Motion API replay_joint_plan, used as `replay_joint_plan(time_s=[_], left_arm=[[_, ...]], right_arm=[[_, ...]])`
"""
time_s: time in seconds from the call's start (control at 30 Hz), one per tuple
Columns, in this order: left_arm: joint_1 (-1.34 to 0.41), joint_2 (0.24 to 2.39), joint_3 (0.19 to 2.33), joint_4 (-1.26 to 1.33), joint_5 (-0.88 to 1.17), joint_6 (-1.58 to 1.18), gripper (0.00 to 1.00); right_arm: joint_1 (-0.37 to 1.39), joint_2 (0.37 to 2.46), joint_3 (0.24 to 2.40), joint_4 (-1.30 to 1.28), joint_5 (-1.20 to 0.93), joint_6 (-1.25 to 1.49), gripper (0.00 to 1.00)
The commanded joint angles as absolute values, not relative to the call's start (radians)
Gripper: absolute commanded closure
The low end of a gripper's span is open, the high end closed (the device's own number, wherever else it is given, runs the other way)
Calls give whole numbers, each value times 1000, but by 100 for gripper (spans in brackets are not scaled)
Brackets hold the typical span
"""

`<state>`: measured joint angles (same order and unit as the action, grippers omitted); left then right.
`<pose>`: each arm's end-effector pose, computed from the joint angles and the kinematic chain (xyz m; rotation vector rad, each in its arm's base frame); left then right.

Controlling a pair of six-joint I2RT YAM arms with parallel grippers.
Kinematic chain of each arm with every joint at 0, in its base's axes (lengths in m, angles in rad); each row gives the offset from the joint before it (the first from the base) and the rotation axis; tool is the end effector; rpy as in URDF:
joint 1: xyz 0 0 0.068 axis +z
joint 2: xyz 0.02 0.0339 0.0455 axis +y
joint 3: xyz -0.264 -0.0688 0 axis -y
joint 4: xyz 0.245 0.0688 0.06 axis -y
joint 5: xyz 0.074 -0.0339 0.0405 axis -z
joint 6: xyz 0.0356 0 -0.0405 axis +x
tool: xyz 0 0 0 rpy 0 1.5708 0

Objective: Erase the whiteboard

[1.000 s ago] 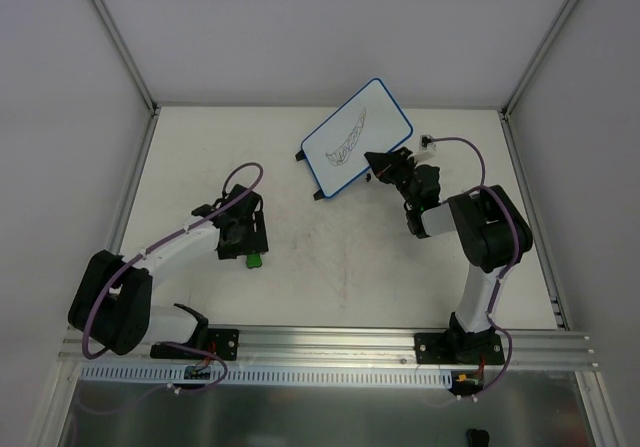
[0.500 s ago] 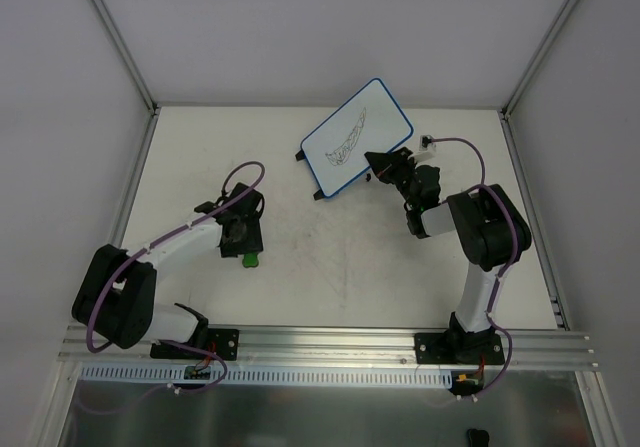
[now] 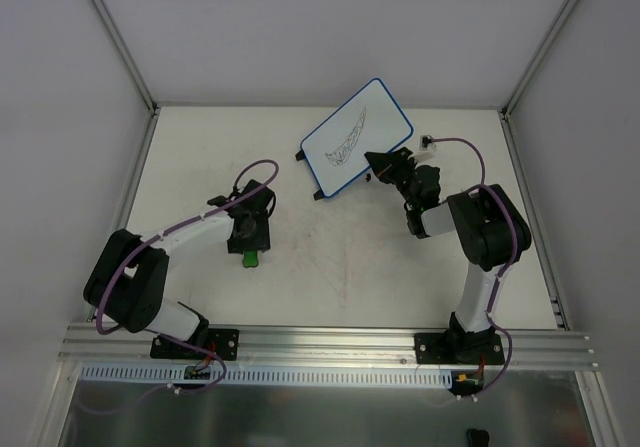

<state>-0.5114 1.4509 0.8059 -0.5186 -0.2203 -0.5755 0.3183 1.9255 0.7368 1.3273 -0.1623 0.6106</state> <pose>0.2335 -0.1221 0.1764 -0.1471 2.6780 -0.0324 0.3466 0.1203 0.1712 0.0791 1.4917 0.8738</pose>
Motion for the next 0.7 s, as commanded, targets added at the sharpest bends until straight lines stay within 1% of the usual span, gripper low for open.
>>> replay_joint_plan(time_s=[0.0, 0.1, 0.23, 0.3, 0.33, 0.47, 0.5, 0.57, 0.63, 0.67], left_arm=[[-525, 1456, 844, -538, -248, -543, 47], [-526, 1462, 847, -538, -252, -538, 52], [-528, 1485, 848, -538, -252, -541, 51], [-526, 1489, 845, -537, -253, -548, 52], [-526, 1489, 845, -537, -253, -548, 55], [-528, 1503, 845, -537, -253, -543, 53], [-528, 1500, 844, -537, -256, -545, 54], [-529, 1480, 841, -537, -264, -549, 60], [-532, 1470, 842, -538, -265, -545, 61], [-532, 1460, 845, -538, -267, -545, 65]], right_arm=[[319, 1944, 762, 1506, -169, 577, 100], [318, 1944, 762, 1511, -169, 578, 100], [316, 1950, 762, 1520, -173, 587, 100], [314, 1951, 761, 1520, -173, 589, 100], [314, 1950, 761, 1520, -173, 589, 100], [313, 1953, 761, 1525, -175, 594, 100], [313, 1953, 762, 1525, -175, 594, 100], [311, 1956, 764, 1525, -176, 594, 100], [311, 1957, 767, 1525, -178, 595, 100], [311, 1959, 769, 1525, -181, 595, 100]])
